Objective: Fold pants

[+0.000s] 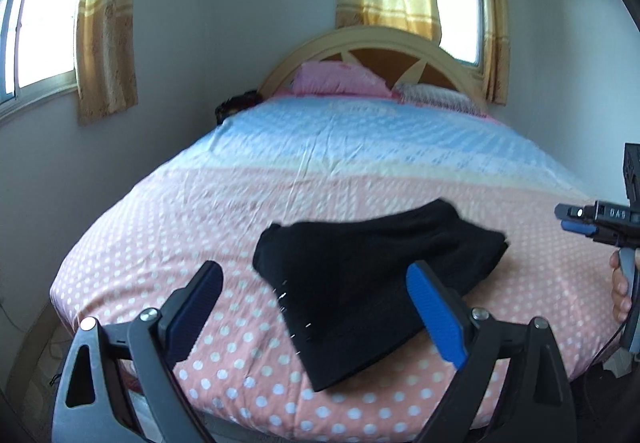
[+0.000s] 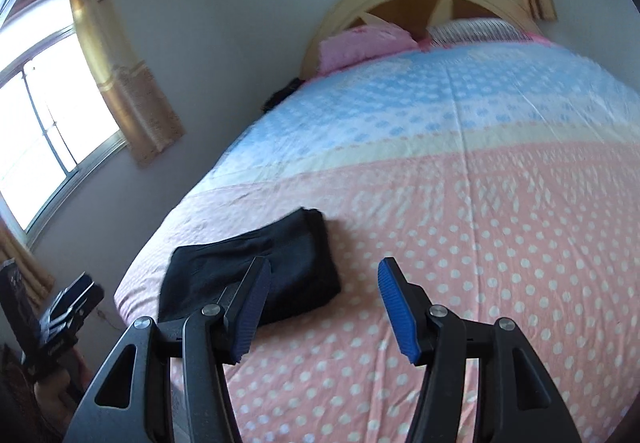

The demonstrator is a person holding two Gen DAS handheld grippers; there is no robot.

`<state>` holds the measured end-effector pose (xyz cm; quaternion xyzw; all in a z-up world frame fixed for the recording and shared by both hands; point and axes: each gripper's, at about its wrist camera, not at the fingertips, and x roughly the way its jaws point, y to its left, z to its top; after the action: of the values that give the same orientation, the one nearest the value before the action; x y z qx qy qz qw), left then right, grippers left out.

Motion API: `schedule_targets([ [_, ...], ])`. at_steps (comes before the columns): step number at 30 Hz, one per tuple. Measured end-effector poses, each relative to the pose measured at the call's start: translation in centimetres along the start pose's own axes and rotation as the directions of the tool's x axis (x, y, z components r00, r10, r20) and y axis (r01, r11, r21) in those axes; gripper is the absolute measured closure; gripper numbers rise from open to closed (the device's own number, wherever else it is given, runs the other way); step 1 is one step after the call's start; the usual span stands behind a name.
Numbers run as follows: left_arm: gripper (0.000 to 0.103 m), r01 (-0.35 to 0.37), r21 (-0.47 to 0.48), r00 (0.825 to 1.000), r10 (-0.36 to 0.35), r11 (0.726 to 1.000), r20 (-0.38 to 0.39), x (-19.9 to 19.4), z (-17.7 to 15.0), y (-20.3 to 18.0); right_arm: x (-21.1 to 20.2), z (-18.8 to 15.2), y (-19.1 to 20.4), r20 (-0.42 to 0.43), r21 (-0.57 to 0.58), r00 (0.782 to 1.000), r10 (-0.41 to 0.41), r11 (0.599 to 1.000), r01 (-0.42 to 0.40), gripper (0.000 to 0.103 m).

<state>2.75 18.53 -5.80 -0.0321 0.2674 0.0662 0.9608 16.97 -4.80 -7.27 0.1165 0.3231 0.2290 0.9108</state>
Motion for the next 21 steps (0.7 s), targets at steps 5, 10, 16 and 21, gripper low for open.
schedule_targets([
  [5,0.004,0.022,0.012,0.997,-0.022,1.0,0.072,-2.4,1.5,-1.5,-2.3,-0.3,4.2,0.03,-0.128,0.999,0.033,0.991,-0.029,0.045],
  [10,0.003,0.025,0.018,0.994,-0.027,1.0,0.105,-3.4,2.2,-2.0,-4.1,-0.5,6.4,0.073,-0.197,0.997,0.027,0.98,-0.013,0.044],
  [16,0.001,0.022,0.016,0.991,-0.024,1.0,0.131,-4.3,2.4,-2.4,-5.4,-1.0,7.7,0.115,-0.251,0.993,0.001,0.968,0.028,0.037],
  [21,0.001,0.019,0.015,0.991,-0.021,1.0,0.131,-4.4,2.3,-2.5,-5.6,-1.2,7.8,0.115,-0.254,0.993,0.003,0.967,0.026,0.037],
])
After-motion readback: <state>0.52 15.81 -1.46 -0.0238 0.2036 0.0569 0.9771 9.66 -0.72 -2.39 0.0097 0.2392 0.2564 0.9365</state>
